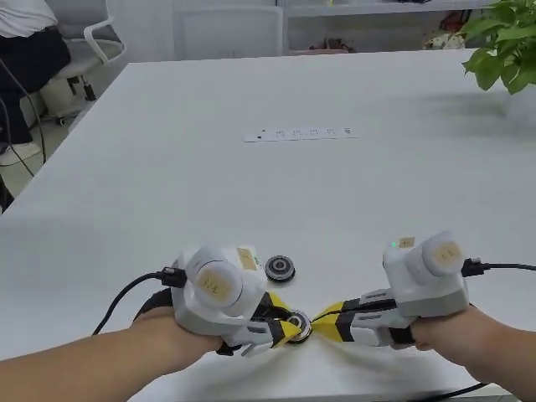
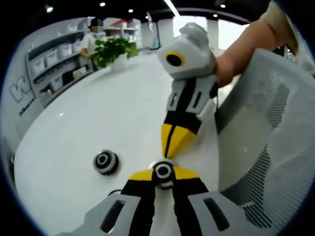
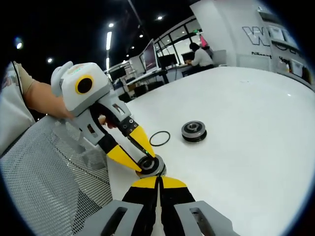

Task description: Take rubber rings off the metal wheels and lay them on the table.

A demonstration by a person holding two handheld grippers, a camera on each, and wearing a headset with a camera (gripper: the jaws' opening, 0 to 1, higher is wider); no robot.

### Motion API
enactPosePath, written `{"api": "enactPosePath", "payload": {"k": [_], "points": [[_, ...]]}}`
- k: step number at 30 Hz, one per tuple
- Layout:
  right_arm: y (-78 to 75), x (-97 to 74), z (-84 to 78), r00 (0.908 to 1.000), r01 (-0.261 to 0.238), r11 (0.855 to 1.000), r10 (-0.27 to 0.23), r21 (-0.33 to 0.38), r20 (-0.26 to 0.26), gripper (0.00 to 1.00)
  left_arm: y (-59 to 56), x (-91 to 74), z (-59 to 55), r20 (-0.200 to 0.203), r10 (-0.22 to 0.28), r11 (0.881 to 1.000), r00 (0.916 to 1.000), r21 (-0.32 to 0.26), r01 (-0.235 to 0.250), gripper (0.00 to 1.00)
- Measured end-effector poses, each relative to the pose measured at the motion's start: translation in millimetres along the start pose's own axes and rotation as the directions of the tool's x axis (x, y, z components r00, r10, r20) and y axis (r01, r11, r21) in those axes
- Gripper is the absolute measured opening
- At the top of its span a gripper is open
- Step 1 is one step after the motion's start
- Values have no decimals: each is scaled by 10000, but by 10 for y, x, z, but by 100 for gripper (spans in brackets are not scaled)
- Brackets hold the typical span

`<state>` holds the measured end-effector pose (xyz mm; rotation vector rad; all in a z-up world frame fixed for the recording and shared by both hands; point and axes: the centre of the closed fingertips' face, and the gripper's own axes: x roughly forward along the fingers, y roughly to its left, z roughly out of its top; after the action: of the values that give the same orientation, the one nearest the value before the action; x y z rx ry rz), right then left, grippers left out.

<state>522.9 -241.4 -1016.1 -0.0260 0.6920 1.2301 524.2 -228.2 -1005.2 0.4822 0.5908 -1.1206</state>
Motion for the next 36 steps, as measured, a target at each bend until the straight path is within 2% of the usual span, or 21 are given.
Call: {"api": "enactPosePath", "payload": {"k": [3, 5, 7, 18, 23, 26, 27, 28, 29, 31, 36], "points": [[6, 3, 11, 10000, -2, 9998, 0, 207, 96, 0, 1, 1, -3, -5, 12, 10000, 10000, -14, -12, 13], [11, -9, 99, 9983, -114, 9981, 78, 605, 584, 0, 2, 2, -6, -5, 26, 10000, 10000, -77, -26, 13], [19, -13, 76, 9992, -59, 9992, 43, 394, 395, 0, 2, 6, -6, -19, 47, 9999, 10000, -138, -47, 13], [66, -2, 132, 9978, -295, 9972, 253, 687, 617, 0, -4, 12, -5, -64, 143, 9998, 9999, -156, -144, 13], [136, 27, 156, 9978, -436, 9987, 423, 254, 511, 0, -6, 12, -4, -94, 173, 9997, 9998, -145, -175, 13], [196, 44, 181, 9963, -698, 9976, 695, 41, 509, 0, -10, 12, -3, -96, 174, 9997, 9998, -144, -176, 13], [289, 57, 224, 9909, -1156, 9933, 1153, 10, 691, 0, -11, 15, -1, -84, 170, 9997, 9998, -147, -171, 13], [263, 77, 325, 9891, -970, 9948, 998, -311, 1080, 0, -19, 15, -11, -135, 136, 9998, 9998, -163, -138, 13], [293, 68, 210, 9932, -1068, 9939, 1079, -267, 445, 0, -11, 20, -6, -81, 161, 9997, 9998, -167, -162, 13], [276, 70, 221, 9924, -1058, 9943, 1064, -122, 626, 0, -10, 20, -8, -78, 143, 9997, 9999, -179, -145, 13], [197, 41, 173, 9950, -798, 9968, 798, -25, 596, 0, -9, 24, -6, -66, 144, 9996, 9999, -241, -145, 13]]}}
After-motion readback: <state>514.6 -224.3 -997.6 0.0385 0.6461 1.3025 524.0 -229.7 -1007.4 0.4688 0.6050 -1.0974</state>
